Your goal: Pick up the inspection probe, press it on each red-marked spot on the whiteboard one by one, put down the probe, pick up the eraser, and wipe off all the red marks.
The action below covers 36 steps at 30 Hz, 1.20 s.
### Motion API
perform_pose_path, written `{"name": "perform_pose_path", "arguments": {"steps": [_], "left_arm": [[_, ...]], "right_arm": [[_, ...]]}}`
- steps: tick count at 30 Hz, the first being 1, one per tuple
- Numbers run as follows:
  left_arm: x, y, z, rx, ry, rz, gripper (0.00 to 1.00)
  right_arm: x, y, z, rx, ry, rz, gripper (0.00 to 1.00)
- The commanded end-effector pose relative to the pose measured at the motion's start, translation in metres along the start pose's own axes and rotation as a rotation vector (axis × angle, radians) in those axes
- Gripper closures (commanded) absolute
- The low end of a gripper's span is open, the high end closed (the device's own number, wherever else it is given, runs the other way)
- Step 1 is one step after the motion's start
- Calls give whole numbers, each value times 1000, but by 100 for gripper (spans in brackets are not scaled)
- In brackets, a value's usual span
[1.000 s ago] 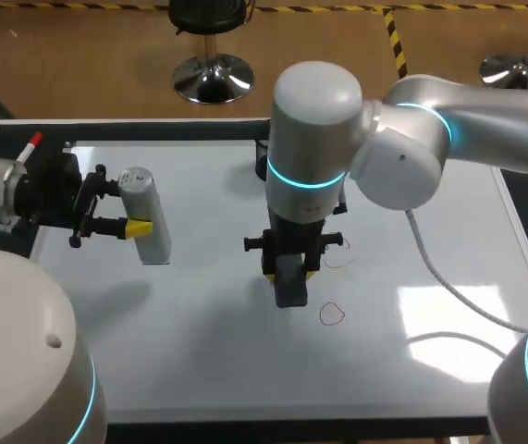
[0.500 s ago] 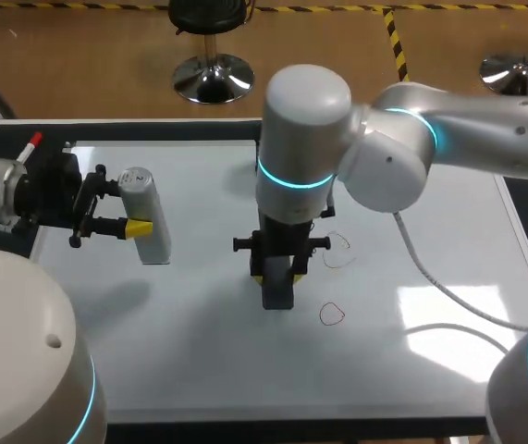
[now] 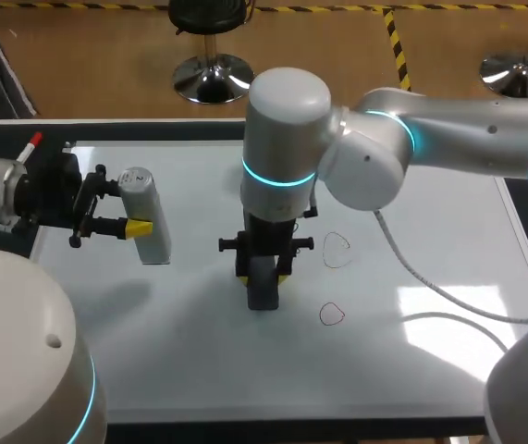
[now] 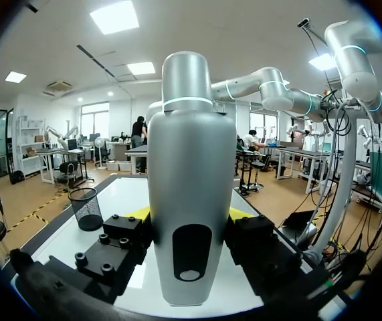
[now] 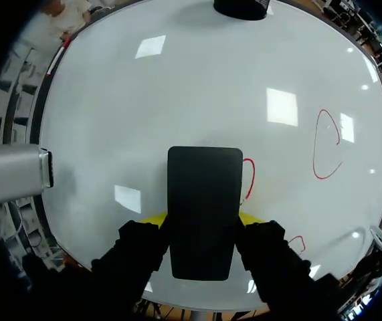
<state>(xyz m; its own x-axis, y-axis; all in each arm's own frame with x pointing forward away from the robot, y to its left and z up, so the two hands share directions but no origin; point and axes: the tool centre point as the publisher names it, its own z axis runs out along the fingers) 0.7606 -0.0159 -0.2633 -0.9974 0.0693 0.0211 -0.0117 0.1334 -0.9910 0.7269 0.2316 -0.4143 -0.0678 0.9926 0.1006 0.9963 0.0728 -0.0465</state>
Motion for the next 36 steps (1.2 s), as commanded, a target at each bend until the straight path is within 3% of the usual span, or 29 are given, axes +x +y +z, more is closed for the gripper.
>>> {"name": "perform_pose_path", "arguments": {"steps": [1, 23, 36], "left_arm": [[0, 0, -1, 2, 0, 2, 100], [0, 0, -1, 2, 0, 2, 100], [0, 0, -1, 2, 0, 2, 100]], "right_arm": [[5, 6, 8, 12, -4, -3, 100], [-43, 21, 20, 43, -32, 67, 100], [-43, 21, -11, -13, -39, 65, 100]]}}
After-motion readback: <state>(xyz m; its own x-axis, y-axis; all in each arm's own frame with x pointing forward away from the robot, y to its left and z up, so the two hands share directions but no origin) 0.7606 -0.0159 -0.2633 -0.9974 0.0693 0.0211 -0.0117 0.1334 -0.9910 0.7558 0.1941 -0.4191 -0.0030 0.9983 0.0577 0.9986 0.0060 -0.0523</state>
